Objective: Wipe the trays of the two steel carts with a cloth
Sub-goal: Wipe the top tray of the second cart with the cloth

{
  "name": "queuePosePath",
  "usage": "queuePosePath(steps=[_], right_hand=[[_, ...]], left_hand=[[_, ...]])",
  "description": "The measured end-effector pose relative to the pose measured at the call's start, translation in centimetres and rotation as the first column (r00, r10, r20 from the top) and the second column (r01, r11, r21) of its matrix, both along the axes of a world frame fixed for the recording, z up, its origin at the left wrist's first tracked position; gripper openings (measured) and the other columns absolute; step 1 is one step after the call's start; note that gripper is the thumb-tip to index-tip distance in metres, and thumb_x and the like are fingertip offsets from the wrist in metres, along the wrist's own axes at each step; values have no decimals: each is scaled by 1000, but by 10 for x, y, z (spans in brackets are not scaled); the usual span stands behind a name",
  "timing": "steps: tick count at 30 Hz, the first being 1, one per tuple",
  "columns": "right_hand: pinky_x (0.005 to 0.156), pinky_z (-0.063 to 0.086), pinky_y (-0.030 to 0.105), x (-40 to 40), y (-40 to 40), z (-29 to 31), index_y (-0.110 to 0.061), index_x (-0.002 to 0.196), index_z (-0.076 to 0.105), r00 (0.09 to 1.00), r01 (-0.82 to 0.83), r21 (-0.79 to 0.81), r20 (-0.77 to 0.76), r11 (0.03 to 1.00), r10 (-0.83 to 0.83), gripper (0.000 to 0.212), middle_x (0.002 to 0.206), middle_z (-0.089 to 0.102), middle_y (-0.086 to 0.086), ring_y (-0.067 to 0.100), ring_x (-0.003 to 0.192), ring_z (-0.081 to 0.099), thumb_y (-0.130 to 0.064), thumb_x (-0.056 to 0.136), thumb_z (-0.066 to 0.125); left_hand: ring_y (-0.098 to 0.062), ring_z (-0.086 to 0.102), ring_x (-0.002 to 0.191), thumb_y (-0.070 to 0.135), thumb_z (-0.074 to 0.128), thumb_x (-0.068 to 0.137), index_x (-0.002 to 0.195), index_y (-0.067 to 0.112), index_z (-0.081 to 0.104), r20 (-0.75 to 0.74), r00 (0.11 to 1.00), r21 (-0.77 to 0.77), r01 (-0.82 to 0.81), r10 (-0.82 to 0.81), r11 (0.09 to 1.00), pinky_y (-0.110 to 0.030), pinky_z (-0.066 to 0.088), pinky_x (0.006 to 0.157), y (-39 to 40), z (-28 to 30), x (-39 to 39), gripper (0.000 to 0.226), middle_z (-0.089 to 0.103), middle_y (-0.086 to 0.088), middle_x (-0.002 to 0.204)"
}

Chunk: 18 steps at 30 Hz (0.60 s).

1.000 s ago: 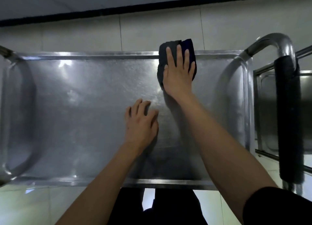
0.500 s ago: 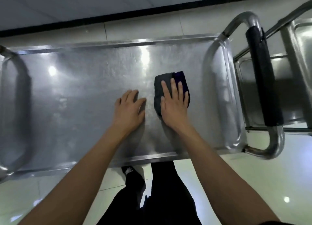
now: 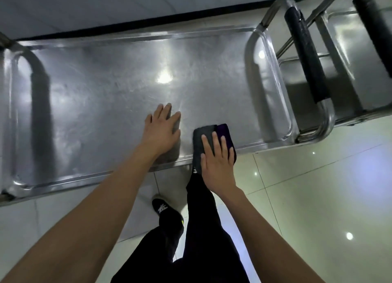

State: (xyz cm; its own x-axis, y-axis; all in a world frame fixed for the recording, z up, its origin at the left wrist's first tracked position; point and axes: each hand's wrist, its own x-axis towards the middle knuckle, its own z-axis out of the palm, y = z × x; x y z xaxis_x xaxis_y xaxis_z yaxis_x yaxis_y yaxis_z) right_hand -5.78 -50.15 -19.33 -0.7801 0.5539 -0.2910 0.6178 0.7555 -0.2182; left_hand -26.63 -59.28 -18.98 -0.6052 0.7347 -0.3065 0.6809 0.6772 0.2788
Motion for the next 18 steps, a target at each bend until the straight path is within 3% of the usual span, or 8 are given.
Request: queuePosePath(steps=[4, 10, 18], right_hand=[[122, 6, 54, -9, 1, 1, -34, 159, 1, 1000, 3, 2, 12, 1000, -3, 58, 168, -3, 0, 26, 154, -5, -42, 101, 4], [122, 6, 55, -50, 21, -4, -34, 158, -2, 999, -39, -25, -5, 999, 39, 57, 167, -7, 1, 27, 153, -8, -39, 103, 10], [120, -5, 53, -183, 92, -19, -37, 158, -3, 994, -71, -94, -84, 993, 64, 57, 167, -10, -2, 25, 152, -14, -39, 104, 17]], left_hand=[[-30, 6, 153, 42, 48, 97, 150, 30, 35, -7, 1000, -2, 0, 0, 1000, -55, 17, 120, 2, 2, 1, 56, 14, -7, 166], [-27, 38, 130, 32, 51, 98, 118, 24, 67, -59, 992, 149, -101, 111, 984, -48, 32, 99, 17, 11, -15, 27, 52, -3, 136], [-31, 42, 125, 24, 57, 91, 113, 20, 64, -164, 962, 101, -203, 217, 974, -49, 36, 94, 30, 3, -70, 23, 53, -7, 130]])
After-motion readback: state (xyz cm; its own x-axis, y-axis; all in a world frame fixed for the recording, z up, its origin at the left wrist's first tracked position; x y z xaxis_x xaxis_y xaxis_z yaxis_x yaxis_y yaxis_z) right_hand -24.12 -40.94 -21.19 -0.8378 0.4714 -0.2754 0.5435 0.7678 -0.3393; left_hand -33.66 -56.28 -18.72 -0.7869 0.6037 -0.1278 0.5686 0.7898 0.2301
